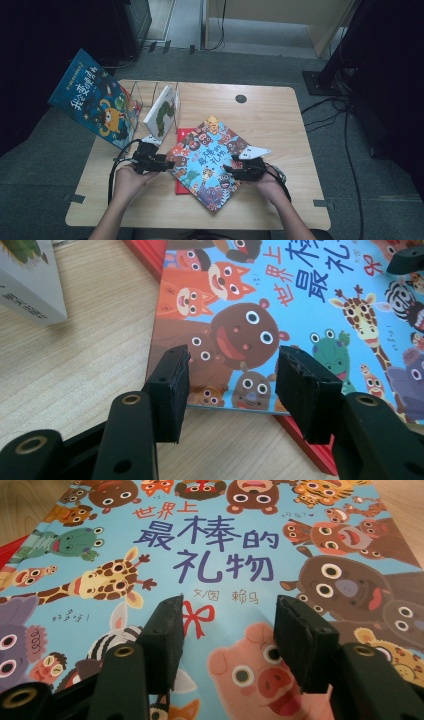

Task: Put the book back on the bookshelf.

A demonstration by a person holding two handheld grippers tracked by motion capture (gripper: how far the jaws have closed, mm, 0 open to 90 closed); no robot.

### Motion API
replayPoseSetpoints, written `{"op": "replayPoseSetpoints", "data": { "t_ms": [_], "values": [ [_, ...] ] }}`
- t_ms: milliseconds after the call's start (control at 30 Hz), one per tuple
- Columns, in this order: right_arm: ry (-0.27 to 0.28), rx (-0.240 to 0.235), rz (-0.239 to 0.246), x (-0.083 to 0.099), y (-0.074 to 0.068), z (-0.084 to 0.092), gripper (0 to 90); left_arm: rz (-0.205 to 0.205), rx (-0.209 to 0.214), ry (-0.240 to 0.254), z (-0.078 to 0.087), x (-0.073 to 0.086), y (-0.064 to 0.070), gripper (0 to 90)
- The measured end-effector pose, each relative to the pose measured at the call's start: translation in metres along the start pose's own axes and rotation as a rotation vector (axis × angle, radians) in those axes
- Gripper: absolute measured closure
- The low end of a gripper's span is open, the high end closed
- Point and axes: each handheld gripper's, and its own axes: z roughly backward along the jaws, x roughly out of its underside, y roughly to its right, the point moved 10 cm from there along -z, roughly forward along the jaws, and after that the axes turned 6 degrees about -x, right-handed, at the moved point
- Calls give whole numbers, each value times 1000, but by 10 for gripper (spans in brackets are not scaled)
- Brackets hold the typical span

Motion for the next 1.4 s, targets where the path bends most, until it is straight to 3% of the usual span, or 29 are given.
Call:
{"op": "replayPoseSetpoints", "data": {
  "t_ms": [133,267,333,400,533,667,833,900,967,1033,1067,1233,1400],
  "values": [
    [1,9,2,1,2,2,506,-14,-15,-21,-5,3,-1,483],
    [2,18,-4,2,4,4,558,7,-3,-4,-6,3,-1,489],
    [7,7,-18,3,4,5,579,-12,-34,-2,-6,5,-1,513],
    [10,6,-24,3,5,6,601,-21,-39,16,-6,7,-1,508],
    [11,4,-38,4,5,7,647,-1,-16,23,-6,7,-2,509],
    [10,1,-48,5,5,10,714,8,-27,26,-6,7,-2,517],
    [0,8,-42,9,5,14,853,38,-5,39,-6,7,1,456],
    [0,14,-48,10,7,16,900,31,-8,51,-6,7,2,428],
    [1,12,-53,11,8,17,900,34,-9,58,-6,8,1,432],
    [-1,13,-63,13,8,19,900,32,-15,56,-6,8,-1,462],
    [-1,12,-63,13,8,19,900,29,-31,57,-6,8,-3,522],
    [1,18,-73,14,10,22,900,66,-28,28,-4,6,-13,704],
    [-1,27,-83,17,13,26,900,55,-56,31,-1,4,-24,750]
  ]
}}
